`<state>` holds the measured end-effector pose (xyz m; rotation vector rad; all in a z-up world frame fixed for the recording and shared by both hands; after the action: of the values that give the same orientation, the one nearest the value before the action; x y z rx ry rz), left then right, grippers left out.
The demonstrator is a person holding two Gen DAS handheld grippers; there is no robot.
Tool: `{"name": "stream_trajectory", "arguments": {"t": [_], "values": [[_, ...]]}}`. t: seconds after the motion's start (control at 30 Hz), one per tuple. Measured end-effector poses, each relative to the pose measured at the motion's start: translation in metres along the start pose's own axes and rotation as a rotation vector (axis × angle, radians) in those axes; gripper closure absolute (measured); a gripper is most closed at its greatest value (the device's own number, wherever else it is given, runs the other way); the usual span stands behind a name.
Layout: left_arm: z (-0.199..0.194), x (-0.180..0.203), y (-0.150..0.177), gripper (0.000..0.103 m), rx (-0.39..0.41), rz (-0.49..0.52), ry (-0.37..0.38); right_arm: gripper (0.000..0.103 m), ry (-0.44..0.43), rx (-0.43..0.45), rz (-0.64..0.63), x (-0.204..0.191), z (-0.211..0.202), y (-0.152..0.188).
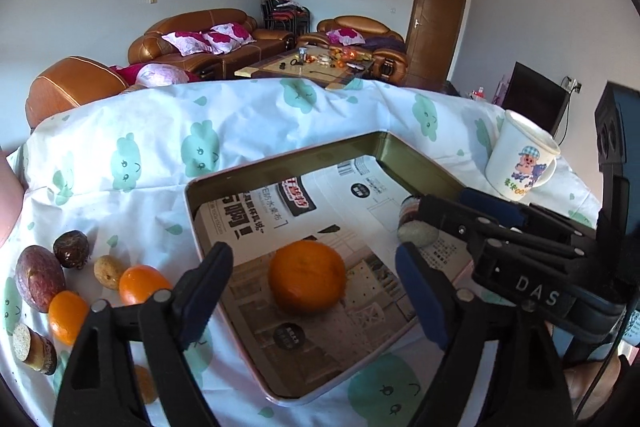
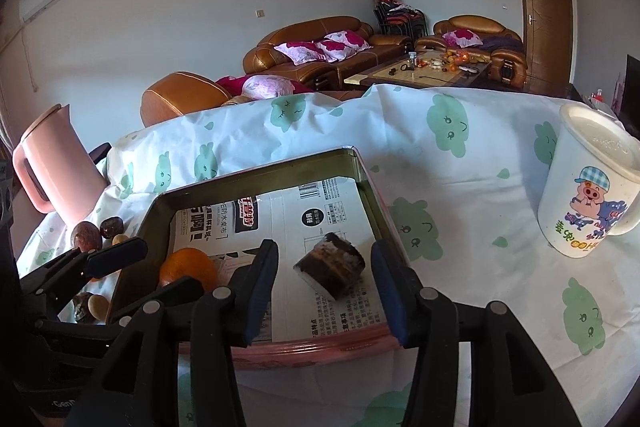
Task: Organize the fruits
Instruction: 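Carry the cake slice into the pink tin with the right tool while the left tool places the tangerine there, then grasp the small brown kiwi fruit on the cloth with the right tool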
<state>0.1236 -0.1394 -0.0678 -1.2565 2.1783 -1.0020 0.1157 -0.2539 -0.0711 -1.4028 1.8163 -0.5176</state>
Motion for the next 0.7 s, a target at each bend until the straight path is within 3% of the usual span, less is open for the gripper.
{"name": "stream_trajectory", "arguments": {"t": [0.17, 0.4, 0.7], "values": [[-0.017, -0.005, -0.006, 0.003, 0.054, -0.015, -0.004, 0.028, -0.029, 0.071, 0.008, -0.005, -0.014, -0.008], [-0.031, -0.023, 0.002, 0.003, 0.06, -0.043, -0.027, 0.028, 0.011, 0.111, -0.018, -0.006, -0.017, -0.01], [-0.056, -0.073, 0.039, 0.003, 0.009, -0.059, -0.147, 0.028, 0.028, 0.166, -0.05, -0.019, -0.029, -0.005]]}}
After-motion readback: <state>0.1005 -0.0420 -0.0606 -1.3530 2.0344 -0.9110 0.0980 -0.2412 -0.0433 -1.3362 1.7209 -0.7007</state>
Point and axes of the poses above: each gripper's, at about its wrist camera, not at the fingertips, and z roughly the way its jaws point, x to its right, y to its underside, the point moved 10 cm from there along z, roughly the way its jaws point, and after that the axes turned 10 degrees about z, right-handed, at the moved point
